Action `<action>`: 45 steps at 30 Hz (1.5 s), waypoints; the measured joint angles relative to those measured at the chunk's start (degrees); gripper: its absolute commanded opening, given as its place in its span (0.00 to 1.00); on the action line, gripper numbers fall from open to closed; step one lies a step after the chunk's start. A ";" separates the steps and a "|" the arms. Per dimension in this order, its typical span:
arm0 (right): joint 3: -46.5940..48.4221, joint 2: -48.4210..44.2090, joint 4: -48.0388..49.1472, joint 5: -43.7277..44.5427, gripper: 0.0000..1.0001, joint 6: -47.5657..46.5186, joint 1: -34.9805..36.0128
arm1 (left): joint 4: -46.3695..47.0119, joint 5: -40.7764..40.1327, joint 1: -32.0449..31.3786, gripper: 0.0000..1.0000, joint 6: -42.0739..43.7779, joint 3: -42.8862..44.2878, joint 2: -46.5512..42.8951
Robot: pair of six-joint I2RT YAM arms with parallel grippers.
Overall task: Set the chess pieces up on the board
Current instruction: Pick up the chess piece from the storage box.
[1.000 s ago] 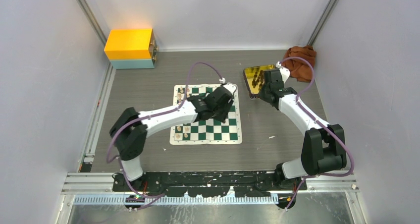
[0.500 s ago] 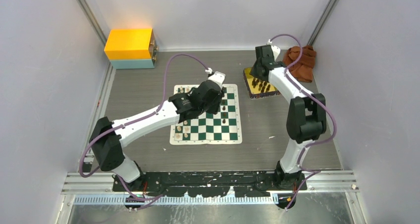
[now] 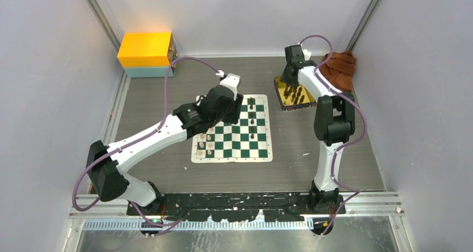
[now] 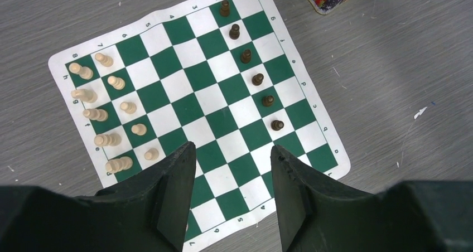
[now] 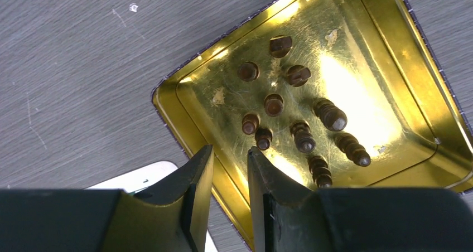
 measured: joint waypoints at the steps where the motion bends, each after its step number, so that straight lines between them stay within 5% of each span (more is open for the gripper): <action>1: 0.33 0.35 -0.22 0.00 0.35 -0.13 -0.22 | 0.04 0.02 0.02 0.54 0.00 0.00 -0.13; 32: 3.54 8.61 -0.70 -2.12 0.33 -0.72 -1.40 | 0.72 1.66 1.25 0.53 0.00 -1.81 -0.15; 37: 3.56 9.33 -0.68 -2.32 0.22 -0.72 -1.42 | 0.76 2.08 1.73 0.53 0.00 -1.90 -0.15; 41: 3.56 9.33 -0.61 -2.25 0.02 -0.85 -1.42 | 0.96 2.40 1.86 0.53 0.00 -2.10 -0.15; 45: 3.50 9.33 -0.55 -2.01 0.01 -0.83 -1.42 | 1.20 2.62 1.90 0.52 -0.02 -2.25 -0.15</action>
